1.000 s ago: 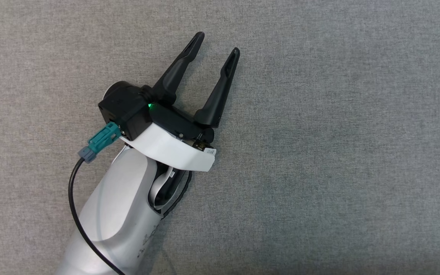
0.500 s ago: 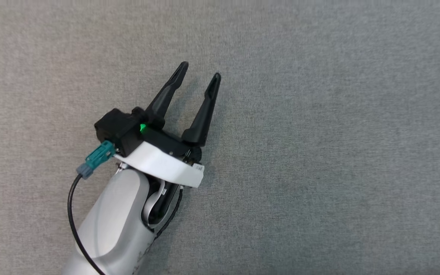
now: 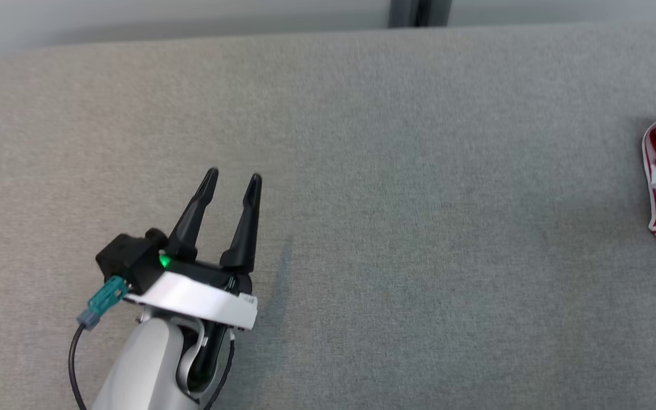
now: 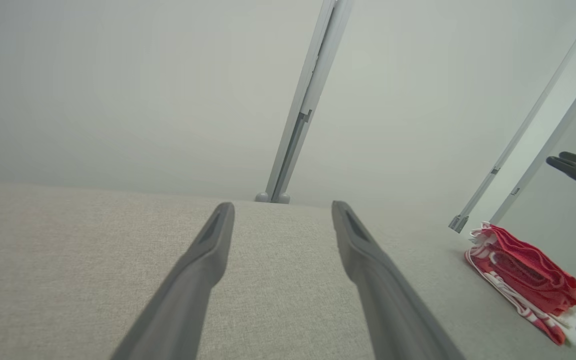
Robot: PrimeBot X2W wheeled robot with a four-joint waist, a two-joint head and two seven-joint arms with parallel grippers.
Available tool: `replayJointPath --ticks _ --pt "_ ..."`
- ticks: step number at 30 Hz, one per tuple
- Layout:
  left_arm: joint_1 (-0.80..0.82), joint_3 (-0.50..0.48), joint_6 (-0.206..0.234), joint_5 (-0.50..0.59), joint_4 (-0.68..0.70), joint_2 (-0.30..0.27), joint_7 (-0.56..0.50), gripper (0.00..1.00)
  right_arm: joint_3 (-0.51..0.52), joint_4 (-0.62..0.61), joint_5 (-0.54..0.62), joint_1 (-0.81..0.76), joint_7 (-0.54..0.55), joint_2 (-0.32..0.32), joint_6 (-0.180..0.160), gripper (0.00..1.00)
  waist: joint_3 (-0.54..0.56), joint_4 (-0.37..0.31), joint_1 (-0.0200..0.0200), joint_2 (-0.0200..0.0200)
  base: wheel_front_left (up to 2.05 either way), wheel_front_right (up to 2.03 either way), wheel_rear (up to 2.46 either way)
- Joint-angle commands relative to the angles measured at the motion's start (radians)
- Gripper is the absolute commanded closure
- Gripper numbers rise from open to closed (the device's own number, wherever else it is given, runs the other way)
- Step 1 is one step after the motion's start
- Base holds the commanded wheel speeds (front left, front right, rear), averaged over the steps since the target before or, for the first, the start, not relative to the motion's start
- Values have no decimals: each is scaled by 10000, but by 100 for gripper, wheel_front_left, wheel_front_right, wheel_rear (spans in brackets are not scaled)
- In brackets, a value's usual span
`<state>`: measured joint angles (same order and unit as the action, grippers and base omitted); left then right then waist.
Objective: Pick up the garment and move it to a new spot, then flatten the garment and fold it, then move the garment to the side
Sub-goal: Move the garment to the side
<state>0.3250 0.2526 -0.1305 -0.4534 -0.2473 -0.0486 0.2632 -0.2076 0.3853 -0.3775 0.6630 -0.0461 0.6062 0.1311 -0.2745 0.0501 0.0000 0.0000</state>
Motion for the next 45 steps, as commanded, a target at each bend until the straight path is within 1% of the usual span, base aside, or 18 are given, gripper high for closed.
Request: replayJointPath --ticks 1,4,11,15,17,20,24,26,29,31,34,39,45 --pt "-239 -148 -2 92 11 -49 6 0 54 -154 -77 -297 -219 -321 -9 0 581 211 0 0 0 0 0" --pt "-597 -363 -2 185 20 -45 6 0 48 -442 55 -838 -603 -944 -9 0 882 368 0 0 0 0 0" --pt "-1234 -846 51 340 149 -42 6 0 430 -998 267 -2023 -1417 -2190 -9 0 1386 675 0 0 0 0 0" --pt "-1575 -1110 164 244 289 -43 6 0 672 -1160 550 -2794 -1696 -2879 -9 0 1578 778 0 0 0 0 0" --pt "-1746 -1196 193 261 329 -43 6 0 545 -1226 893 -3127 -1796 -3045 -9 0 1655 815 0 0 0 0 0" --pt "-2006 -1202 194 415 250 -46 6 0 736 -1214 983 -3671 -1942 -3619 -8 0 1815 864 0 0 0 0 0" --pt "-2268 -1221 237 453 215 -48 6 0 1018 -1248 1437 -4265 -2107 -4217 -9 0 1985 898 0 0 0 0 0" --pt "-2351 -1256 250 581 327 -46 6 0 1233 -1194 2064 -4512 -2144 -4378 -9 0 2052 896 0 0 0 0 0" --pt "-2501 -1261 249 820 420 -49 6 0 1486 -1099 2549 -4812 -2185 -4876 -8 0 2161 869 0 0 0 0 0" --pt "-2547 -1267 266 853 432 -51 6 0 1531 -1092 2643 -4872 -2197 -4939 -8 0 2185 856 0 0 0 0 0" --pt "-2623 -1317 459 931 459 -49 6 0 1577 -1101 2826 -5034 -2208 -5132 -9 0 2235 821 0 0 0 0 0" --pt "-2730 -1363 725 814 435 -48 6 0 1566 -1280 2758 -5120 -2210 -5296 -9 0 2253 769 0 0 0 0 0" --pt "-2733 -1347 778 859 361 -46 6 0 1629 -1418 2677 -5164 -2202 -5381 -9 0 2209 763 0 0 0 0 0"
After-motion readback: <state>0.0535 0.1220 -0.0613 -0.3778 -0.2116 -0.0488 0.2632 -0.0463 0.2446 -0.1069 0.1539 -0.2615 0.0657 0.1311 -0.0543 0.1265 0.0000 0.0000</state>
